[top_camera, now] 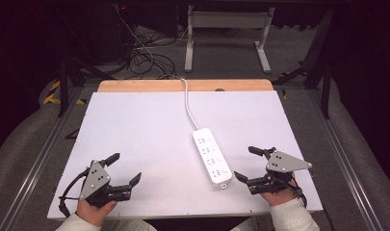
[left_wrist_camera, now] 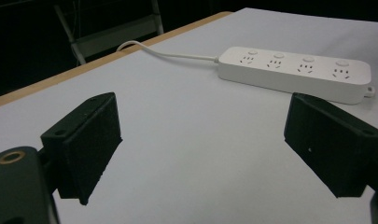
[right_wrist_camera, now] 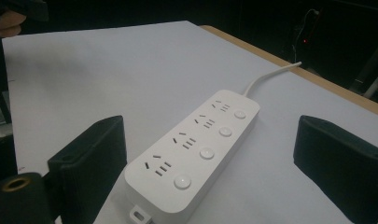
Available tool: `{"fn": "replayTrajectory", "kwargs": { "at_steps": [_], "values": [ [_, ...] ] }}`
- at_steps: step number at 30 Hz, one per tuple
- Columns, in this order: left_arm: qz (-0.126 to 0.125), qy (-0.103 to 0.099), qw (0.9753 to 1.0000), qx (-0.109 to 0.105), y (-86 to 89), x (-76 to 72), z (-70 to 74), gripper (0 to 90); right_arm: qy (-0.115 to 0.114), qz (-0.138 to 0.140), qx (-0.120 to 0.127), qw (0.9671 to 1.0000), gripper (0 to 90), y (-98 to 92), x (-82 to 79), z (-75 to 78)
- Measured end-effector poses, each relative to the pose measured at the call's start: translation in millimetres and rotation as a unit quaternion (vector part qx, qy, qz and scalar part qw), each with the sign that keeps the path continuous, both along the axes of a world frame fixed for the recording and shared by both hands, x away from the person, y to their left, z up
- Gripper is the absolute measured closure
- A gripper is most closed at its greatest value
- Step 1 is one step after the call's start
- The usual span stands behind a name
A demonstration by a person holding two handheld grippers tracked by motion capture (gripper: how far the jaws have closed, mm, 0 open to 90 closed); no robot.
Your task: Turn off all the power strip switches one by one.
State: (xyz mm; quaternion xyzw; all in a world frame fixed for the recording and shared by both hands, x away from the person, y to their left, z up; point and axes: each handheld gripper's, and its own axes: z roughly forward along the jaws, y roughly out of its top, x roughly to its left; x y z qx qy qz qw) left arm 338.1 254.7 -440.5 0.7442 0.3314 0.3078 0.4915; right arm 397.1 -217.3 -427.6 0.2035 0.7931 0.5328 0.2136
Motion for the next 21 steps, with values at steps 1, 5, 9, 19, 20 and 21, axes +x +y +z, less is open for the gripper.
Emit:
{"fn": "replayTrajectory", "kwargs": {
  "at_steps": [1, 5, 9, 19, 20, 21],
  "values": [
    [-0.001, -0.004, 1.0000, 0.004, 0.4, -0.2, 0.6, 11.4, 0.000, 0.001, 0.001, 1.0000, 10.2, -0.4, 0.2, 0.1],
    [-0.001, -0.009, 0.9999, 0.007, -1.0, -2.0, 0.7, 11.4, 0.000, 0.000, 0.001, 1.0000, 10.1, -0.9, 0.7, 0.2],
    [0.001, -0.015, 0.9998, 0.013, -0.5, -2.7, 1.3, 11.4, 0.000, 0.000, 0.001, 1.0000, 10.2, -0.7, 1.1, 0.1],
    [-0.012, -0.004, 0.9999, 0.003, -0.5, -4.7, 2.7, 11.1, 0.006, 0.001, -0.002, 1.0000, 11.3, 1.9, 3.1, 1.8],
    [-0.008, -0.010, 0.9999, 0.012, -0.1, -3.9, 2.7, 11.2, 0.007, 0.001, -0.004, 1.0000, 12.4, 2.4, 3.4, 2.4],
    [-0.008, -0.010, 0.9999, 0.012, -0.1, -3.9, 2.7, 11.3, 0.007, 0.001, -0.004, 1.0000, 12.4, 2.4, 3.4, 2.4]
  ]
}}
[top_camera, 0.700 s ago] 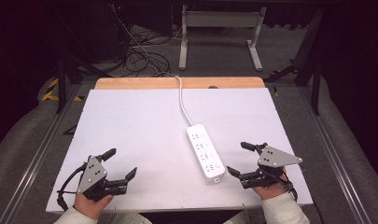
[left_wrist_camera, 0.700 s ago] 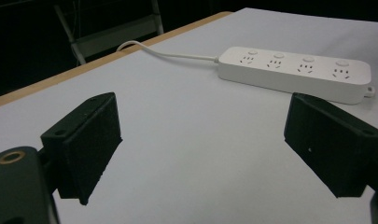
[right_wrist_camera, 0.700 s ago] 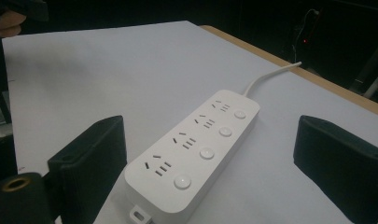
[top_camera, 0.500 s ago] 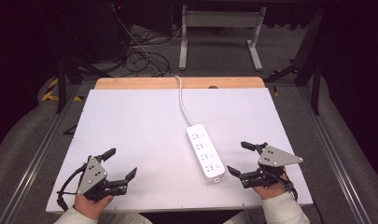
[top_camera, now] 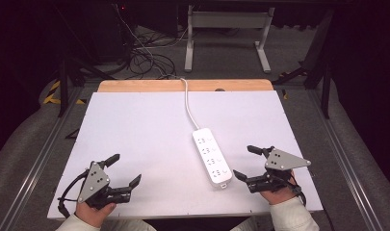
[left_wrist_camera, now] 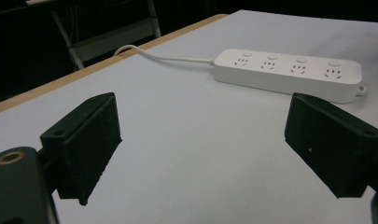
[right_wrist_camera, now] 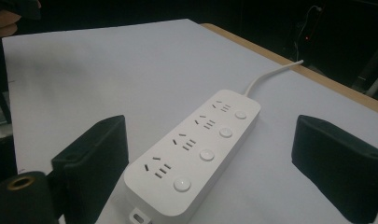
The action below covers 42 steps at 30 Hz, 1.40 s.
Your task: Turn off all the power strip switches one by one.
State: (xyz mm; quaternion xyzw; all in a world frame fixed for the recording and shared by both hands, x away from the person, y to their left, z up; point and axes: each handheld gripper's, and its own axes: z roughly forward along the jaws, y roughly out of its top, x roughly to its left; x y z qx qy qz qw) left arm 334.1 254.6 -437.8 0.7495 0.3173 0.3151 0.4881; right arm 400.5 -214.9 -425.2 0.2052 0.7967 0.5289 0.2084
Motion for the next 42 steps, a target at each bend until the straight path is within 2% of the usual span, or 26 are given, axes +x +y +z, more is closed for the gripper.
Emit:
{"fn": "replayTrajectory", "kwargs": {
  "at_steps": [5, 9, 10, 12, 15, 20, 27, 35, 39, 42],
  "values": [
    [0.004, 0.001, 1.0000, -0.002, -0.5, -0.6, 0.0, 11.4, 0.013, -0.012, -0.010, 0.9998, 31.8, 4.5, 6.9, 9.2],
    [0.004, 0.000, 1.0000, -0.001, -0.7, -0.9, 0.0, 11.3, 0.019, -0.017, -0.024, 0.9994, 43.2, 11.7, 14.4, 17.7],
    [0.004, -0.001, 1.0000, -0.001, -0.6, -0.7, 0.0, 11.3, 0.019, -0.017, -0.024, 0.9994, 43.2, 11.7, 14.4, 17.7],
    [0.003, 0.000, 1.0000, -0.001, -0.3, -0.8, -0.1, 11.3, 0.032, -0.020, -0.031, 0.9988, 48.5, 16.6, 24.0, 22.9],
    [0.003, -0.001, 1.0000, -0.001, 0.2, -0.7, -0.1, 11.3, 0.048, -0.024, -0.034, 0.9980, 51.3, 20.6, 34.8, 25.8],
    [0.002, -0.001, 1.0000, 0.001, 0.7, 0.1, -0.5, 11.3, 0.061, -0.022, -0.044, 0.9969, 58.5, 26.4, 50.1, 27.6],
    [0.003, -0.003, 1.0000, 0.004, 0.4, 0.2, -0.6, 11.3, 0.072, -0.020, -0.051, 0.9959, 68.9, 36.1, 65.3, 37.3],
    [0.003, -0.003, 1.0000, 0.004, 0.7, 0.4, -0.7, 11.4, 0.073, -0.013, -0.080, 0.9941, 89.9, 53.6, 76.6, 42.7],
    [0.003, 0.000, 1.0000, -0.001, 0.5, -0.6, -0.8, 11.4, 0.079, -0.003, -0.086, 0.9932, 90.0, 59.3, 81.9, 42.4],
    [0.003, 0.000, 1.0000, -0.001, 1.0, -0.6, -0.7, 11.3, 0.081, -0.001, -0.079, 0.9936, 90.0, 59.8, 82.6, 41.5]
  ]
}}
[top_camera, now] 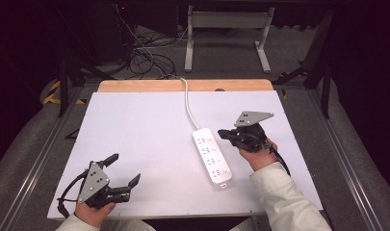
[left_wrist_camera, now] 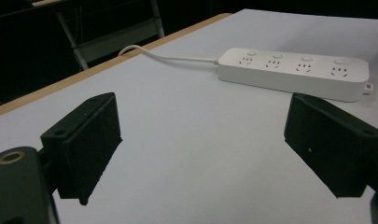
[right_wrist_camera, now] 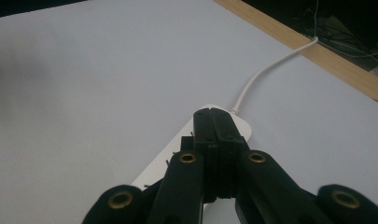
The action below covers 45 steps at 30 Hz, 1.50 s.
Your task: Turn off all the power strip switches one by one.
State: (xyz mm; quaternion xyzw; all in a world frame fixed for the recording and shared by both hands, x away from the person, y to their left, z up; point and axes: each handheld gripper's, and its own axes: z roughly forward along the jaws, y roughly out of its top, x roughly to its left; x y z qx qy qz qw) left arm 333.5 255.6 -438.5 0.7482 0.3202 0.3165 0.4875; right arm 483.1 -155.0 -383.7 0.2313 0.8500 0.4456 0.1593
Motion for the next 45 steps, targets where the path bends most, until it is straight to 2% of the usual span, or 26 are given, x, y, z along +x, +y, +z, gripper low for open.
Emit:
{"fn": "replayTrajectory", "kwargs": {
  "at_steps": [4, 7, 9, 10, 11, 15, 18, 19, 21, 29, 33, 45],
  "values": [
    [0.000, -0.002, 1.0000, 0.002, 0.1, 0.8, -0.1, 11.3, 0.003, 0.001, -0.008, 1.0000, 90.0, 3.5, 2.0, -0.8],
    [0.001, -0.002, 1.0000, 0.002, -0.3, 0.6, -0.1, 11.3, 0.017, 0.002, -0.027, 0.9995, 90.0, 8.9, 6.9, -0.2],
    [0.003, -0.001, 1.0000, 0.000, -0.6, 0.5, -0.3, 11.1, 0.030, -0.004, -0.050, 0.9983, 90.0, 13.1, 12.5, -0.5],
    [0.003, -0.001, 1.0000, 0.000, -0.6, 0.5, -0.3, 11.2, 0.030, -0.004, -0.050, 0.9983, 90.0, 13.1, 12.5, -0.5],
    [0.002, -0.004, 1.0000, 0.004, -0.2, 1.1, -0.2, 11.1, 0.035, -0.015, -0.072, 0.9967, 90.0, 17.7, 16.8, -1.3],
    [0.004, -0.001, 1.0000, 0.000, -0.1, 1.2, -0.7, 11.1, 0.053, -0.016, -0.086, 0.9948, 90.0, 24.1, 25.9, -3.2],
    [0.004, -0.001, 1.0000, 0.000, 0.2, 1.2, -0.6, 11.2, 0.064, -0.019, -0.088, 0.9939, 90.0, 26.9, 31.3, -5.9],
    [0.003, 0.000, 1.0000, 0.001, 0.2, 1.2, -0.7, 11.1, 0.076, -0.022, -0.094, 0.9924, 90.0, 29.8, 36.7, -9.3],
    [0.002, 0.000, 1.0000, 0.001, 0.2, 1.4, -0.8, 11.1, 0.084, -0.022, -0.101, 0.9910, 90.0, 33.0, 41.0, -13.0],
    [0.003, 0.004, 1.0000, 0.001, 0.3, 1.9, -1.4, 11.2, 0.097, -0.023, -0.121, 0.9876, 90.0, 44.4, 55.6, -28.6],
    [0.003, 0.004, 1.0000, 0.002, 0.3, 1.8, -1.4, 11.2, 0.105, -0.024, -0.135, 0.9849, 90.0, 48.5, 61.6, -38.0],
    [0.003, 0.003, 1.0000, 0.006, 0.6, 2.1, -1.4, 11.2, 0.116, -0.022, -0.135, 0.9838, 90.0, 54.6, 69.4, -52.5]
  ]
}}
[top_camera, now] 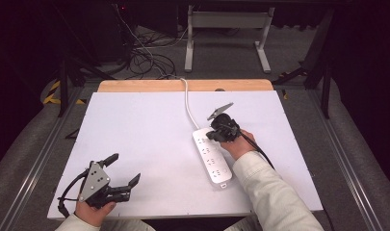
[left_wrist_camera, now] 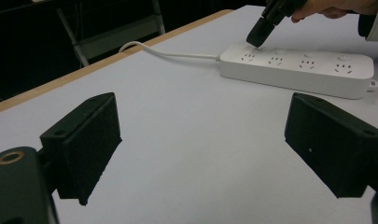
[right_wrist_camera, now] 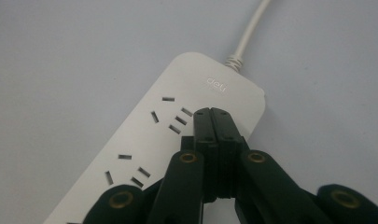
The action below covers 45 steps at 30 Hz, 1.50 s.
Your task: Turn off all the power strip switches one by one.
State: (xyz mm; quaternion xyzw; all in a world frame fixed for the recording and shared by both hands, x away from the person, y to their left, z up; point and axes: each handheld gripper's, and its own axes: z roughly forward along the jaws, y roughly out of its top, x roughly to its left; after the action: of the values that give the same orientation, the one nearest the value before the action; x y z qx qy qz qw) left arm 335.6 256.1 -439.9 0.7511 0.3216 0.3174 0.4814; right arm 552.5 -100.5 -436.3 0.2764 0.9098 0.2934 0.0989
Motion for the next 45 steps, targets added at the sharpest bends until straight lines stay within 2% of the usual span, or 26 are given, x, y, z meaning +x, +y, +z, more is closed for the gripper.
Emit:
{"fn": "replayTrajectory", "kwargs": {
  "at_steps": [19, 25, 45],
  "values": [
    [0.001, -0.001, 1.0000, 0.001, -0.5, -0.1, 0.0, 11.2, 0.005, -0.008, 0.013, 0.9999, 90.0, 1.3, 3.0, -7.1],
    [0.001, -0.001, 1.0000, 0.001, -0.5, -0.4, 0.1, 11.2, -0.001, -0.012, 0.014, 0.9998, 90.0, 0.1, 2.9, -7.7],
    [0.001, -0.001, 1.0000, 0.000, -0.6, -0.8, -0.1, 11.1, -0.008, -0.007, 0.003, 0.9999, 90.0, 2.4, 1.4, -8.3]
  ]
}}
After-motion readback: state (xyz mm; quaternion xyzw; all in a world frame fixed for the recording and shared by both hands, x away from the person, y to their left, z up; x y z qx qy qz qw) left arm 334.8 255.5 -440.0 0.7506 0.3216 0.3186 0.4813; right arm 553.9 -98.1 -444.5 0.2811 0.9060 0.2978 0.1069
